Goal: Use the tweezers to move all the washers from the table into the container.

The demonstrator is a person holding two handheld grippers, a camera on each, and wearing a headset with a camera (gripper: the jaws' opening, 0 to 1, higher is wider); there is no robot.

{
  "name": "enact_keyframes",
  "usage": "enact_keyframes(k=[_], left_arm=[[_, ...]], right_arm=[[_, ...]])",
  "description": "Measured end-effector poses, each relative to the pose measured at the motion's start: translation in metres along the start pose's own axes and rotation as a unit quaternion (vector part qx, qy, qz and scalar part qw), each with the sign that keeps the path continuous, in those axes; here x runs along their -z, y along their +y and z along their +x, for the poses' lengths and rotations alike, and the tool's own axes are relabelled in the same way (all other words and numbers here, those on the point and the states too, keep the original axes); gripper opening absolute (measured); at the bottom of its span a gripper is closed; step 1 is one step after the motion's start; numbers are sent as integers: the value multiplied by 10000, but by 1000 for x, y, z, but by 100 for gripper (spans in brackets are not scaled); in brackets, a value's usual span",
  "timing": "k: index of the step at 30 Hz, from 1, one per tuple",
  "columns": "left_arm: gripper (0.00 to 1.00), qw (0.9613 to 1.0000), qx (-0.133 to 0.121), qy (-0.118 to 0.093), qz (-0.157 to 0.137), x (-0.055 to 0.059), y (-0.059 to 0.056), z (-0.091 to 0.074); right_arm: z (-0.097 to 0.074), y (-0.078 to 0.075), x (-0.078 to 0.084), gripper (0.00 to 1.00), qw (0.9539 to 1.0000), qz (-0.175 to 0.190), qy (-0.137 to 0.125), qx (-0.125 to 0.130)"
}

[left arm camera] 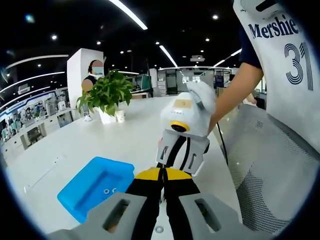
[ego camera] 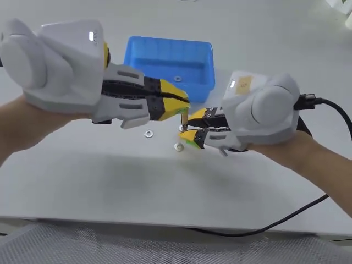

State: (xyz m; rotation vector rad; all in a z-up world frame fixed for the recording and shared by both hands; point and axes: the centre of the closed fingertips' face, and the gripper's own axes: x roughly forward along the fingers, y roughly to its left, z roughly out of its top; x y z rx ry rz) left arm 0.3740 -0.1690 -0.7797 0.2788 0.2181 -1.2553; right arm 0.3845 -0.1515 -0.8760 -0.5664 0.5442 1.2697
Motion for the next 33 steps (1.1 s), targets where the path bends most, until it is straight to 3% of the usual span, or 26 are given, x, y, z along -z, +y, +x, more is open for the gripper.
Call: enact_keyframes(k=[2, 3, 5, 11, 19, 26, 33], left_arm=[[4, 10000, 37, 10, -1, 0, -1, 0], [4, 10000, 27, 17, 10, 0, 0, 0], [4, 10000, 32, 28, 12, 0, 0, 0], [4, 9999, 82, 66, 55, -2, -2, 1], [4, 9995, 166, 190, 200, -7, -7, 2], [4, 9995, 124, 166, 219, -14, -4, -2], [4, 9991, 166, 145, 357, -29, -2, -3]], right_arm=[[1, -1, -1, 13, 9997, -232, 50, -63], [2, 3, 0, 11, 9992, -289, 148, -246], [2, 3, 0, 11, 9986, -436, 175, -250], [1, 4, 0, 9, 9984, -407, 186, -339], [-2, 4, -1, 9, 9988, -362, 162, -289], [-7, 2, -6, 9, 9995, -259, 43, -186], [-14, -3, -19, 9, 9994, -331, -60, -17]])
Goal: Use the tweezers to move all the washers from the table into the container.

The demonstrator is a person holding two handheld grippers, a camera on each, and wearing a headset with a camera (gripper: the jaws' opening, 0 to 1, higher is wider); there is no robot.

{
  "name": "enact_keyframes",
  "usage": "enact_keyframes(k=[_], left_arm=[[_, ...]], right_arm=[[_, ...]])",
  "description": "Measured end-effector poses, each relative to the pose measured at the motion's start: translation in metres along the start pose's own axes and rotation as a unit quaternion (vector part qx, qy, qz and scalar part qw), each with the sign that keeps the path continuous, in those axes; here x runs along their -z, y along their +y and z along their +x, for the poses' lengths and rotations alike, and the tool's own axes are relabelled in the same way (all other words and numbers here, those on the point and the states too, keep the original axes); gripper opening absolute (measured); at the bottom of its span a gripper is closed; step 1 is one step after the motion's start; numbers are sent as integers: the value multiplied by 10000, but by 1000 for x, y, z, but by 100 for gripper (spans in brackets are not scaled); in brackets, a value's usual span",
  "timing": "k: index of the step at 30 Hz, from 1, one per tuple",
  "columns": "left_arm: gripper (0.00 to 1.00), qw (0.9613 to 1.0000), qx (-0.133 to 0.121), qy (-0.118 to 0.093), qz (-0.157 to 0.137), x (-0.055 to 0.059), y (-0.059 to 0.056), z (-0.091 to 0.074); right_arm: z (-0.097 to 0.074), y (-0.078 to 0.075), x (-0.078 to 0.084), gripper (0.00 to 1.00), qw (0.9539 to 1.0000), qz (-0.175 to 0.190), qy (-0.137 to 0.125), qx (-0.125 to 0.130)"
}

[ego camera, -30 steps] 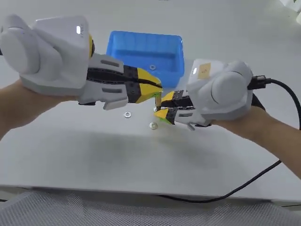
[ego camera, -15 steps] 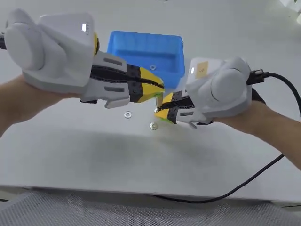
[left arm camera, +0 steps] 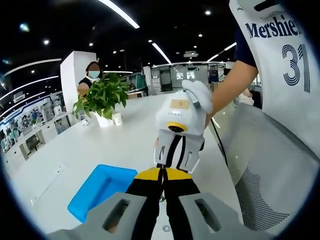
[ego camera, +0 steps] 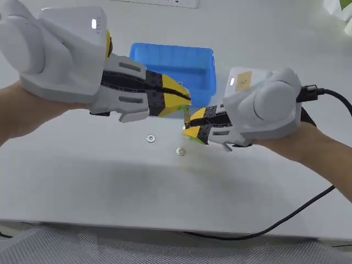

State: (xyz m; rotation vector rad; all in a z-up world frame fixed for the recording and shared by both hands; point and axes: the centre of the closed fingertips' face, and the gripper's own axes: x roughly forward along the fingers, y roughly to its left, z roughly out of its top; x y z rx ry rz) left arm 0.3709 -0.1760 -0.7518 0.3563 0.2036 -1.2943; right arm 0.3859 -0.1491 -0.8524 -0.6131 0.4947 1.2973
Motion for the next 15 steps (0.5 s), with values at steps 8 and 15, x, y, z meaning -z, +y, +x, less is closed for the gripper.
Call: enact_keyframes(k=[8, 15], left_arm=[[4, 9996, -43, -22, 276, -21, 10, -7], [4, 9989, -111, -74, 449, -22, 31, -21]], right_arm=[[-9, -18, -20, 9, 9995, -58, -194, 231], [-18, -32, -37, 9, 9982, -140, -335, 471]])
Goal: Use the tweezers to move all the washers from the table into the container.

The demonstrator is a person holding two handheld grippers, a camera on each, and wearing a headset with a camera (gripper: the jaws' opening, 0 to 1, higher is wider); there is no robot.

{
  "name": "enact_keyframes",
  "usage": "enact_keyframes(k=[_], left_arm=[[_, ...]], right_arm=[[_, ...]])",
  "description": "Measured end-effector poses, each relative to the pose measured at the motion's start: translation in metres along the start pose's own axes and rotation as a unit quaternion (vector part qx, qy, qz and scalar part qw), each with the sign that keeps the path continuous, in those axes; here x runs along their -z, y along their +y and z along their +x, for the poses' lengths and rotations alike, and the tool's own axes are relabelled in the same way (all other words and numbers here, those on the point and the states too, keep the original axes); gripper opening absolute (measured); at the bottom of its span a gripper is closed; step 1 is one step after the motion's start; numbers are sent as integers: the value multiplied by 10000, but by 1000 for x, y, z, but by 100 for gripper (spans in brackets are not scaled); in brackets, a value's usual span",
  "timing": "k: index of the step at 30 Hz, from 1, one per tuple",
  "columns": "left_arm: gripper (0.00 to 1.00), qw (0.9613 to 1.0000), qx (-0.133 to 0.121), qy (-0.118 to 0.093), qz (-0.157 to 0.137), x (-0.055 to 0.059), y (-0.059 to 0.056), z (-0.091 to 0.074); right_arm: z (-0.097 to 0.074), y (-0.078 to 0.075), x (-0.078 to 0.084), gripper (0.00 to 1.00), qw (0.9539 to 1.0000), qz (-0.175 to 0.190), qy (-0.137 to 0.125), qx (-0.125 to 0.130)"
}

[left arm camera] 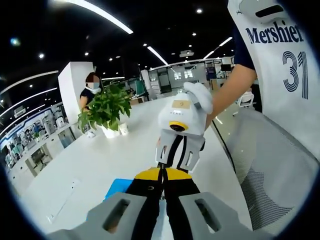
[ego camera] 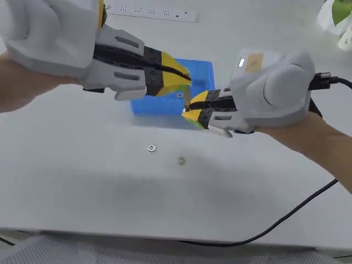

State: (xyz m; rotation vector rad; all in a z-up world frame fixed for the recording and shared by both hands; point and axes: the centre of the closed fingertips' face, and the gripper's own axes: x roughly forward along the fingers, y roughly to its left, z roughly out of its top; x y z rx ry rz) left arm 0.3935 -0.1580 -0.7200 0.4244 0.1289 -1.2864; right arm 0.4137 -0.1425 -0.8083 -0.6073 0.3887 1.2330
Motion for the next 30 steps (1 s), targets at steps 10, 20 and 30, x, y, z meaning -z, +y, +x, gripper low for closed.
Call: enact_keyframes(k=[10, 20, 30], left_arm=[[4, 9998, -65, -45, 197, -11, 23, -6], [4, 9996, -163, 29, 239, -2, 42, 6], [4, 9996, -210, 159, 27, 25, 57, 18]], right_arm=[[-1, -21, -16, 9, 9996, -38, -128, 264], [11, -43, -8, 9, 9991, 113, -59, 407], [31, -53, 14, 9, 9986, 269, 215, 405]])
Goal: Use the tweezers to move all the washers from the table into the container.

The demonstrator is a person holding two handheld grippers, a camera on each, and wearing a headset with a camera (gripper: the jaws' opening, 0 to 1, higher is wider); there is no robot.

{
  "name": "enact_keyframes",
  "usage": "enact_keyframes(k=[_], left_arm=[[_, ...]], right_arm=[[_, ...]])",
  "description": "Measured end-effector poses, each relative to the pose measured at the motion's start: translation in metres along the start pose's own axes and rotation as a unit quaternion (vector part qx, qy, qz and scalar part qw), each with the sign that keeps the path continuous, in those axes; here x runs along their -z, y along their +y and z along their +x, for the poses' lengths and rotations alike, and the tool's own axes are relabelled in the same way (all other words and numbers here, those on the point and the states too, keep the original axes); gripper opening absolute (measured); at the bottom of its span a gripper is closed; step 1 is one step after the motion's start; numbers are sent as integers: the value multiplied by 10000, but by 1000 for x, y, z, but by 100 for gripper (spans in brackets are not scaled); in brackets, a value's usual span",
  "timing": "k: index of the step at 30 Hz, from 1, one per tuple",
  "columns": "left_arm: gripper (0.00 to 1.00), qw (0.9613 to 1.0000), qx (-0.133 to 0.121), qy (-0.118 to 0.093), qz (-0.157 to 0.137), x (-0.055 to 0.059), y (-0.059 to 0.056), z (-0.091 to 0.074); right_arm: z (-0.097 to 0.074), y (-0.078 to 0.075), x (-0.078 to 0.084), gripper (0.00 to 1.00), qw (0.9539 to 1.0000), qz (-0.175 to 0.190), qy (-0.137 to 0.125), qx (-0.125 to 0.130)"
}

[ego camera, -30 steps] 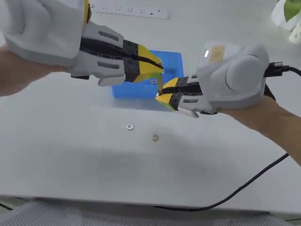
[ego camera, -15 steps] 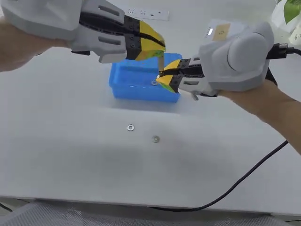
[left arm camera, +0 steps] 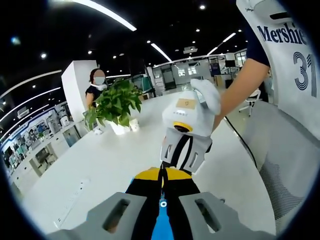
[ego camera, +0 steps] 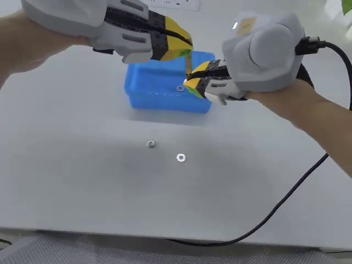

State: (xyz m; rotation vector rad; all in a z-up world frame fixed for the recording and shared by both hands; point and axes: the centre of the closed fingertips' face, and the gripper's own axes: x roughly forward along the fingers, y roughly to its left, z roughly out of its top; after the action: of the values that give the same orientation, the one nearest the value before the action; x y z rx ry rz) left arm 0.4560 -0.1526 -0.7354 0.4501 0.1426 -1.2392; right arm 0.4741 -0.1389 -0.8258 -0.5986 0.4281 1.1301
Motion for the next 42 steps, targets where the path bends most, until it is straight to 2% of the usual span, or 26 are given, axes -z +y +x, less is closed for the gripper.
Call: enact_keyframes(k=[8, 14, 17, 19, 22, 34, 38, 42], left_arm=[[4, 9997, -83, 43, -204, 11, 7, 8], [4, 9995, -105, -20, -285, 11, 10, 10], [4, 9995, -102, -16, -297, 11, 11, 10], [4, 9995, -65, 75, -293, 15, 9, 10], [4, 9995, -44, 109, -284, 17, 8, 11], [4, 9997, -185, 24, -155, 3, 11, 4], [4, 9996, -245, -32, -113, -6, 12, -1], [4, 9996, -257, -114, -61, -16, 7, -7]], right_arm=[[10, -3, 10, 8, 9993, 375, 44, -36], [12, -5, 10, 8, 9989, 476, -4, -33], [12, -5, 10, 8, 9983, 580, -8, -25], [11, -6, 7, 8, 9980, 627, -81, -2], [11, -3, 8, 9, 9982, 600, -27, -10], [5, -10, 1, 10, 9984, 533, -135, 101], [-2, -8, -3, 11, 9987, 466, -153, 159], [-9, -5, -7, 11, 9989, 379, -174, 226]])
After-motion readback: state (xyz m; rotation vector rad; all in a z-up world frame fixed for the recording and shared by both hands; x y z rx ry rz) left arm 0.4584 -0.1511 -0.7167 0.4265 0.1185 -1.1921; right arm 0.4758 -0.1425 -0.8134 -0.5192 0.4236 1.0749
